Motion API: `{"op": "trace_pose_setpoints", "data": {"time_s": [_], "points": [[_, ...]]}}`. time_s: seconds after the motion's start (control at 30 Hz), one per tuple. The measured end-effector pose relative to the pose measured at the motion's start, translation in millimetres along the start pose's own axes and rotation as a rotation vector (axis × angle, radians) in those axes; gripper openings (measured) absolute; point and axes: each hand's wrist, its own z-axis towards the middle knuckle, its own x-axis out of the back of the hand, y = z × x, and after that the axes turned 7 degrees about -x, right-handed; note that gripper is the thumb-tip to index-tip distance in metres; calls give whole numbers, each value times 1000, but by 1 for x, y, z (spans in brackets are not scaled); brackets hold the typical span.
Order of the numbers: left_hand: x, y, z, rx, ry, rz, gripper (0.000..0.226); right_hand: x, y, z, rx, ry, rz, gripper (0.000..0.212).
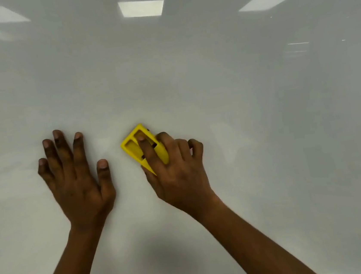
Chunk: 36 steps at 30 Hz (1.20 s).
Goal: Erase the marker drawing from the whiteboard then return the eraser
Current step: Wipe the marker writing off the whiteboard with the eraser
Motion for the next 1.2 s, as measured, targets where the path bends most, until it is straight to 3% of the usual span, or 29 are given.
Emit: {"op": "trace_pose_setpoints", "data": {"time_s": [0.1,0.23,0.33,0.53,0.7,0.97,1.2], "points": [[-1,0,0,1,-1,-1,66,10,42,10,-131,93,-30,56],[3,3,1,11,-1,-31,67,37,128,38,-656,272,36,61],[7,12,9,23,7,-82,69,43,151,48,-802,327,115,62],[4,29,68,-134,56,-116,68,41,159,44,-695,296,183,66],[-2,36,80,-119,30,-38,66,41,163,43,-652,290,208,65],[-4,33,79,-141,38,-24,66,43,130,87,-771,439,224,63],[-2,31,78,-150,40,-14,65,21,49,104,-99,184,176,57]]}}
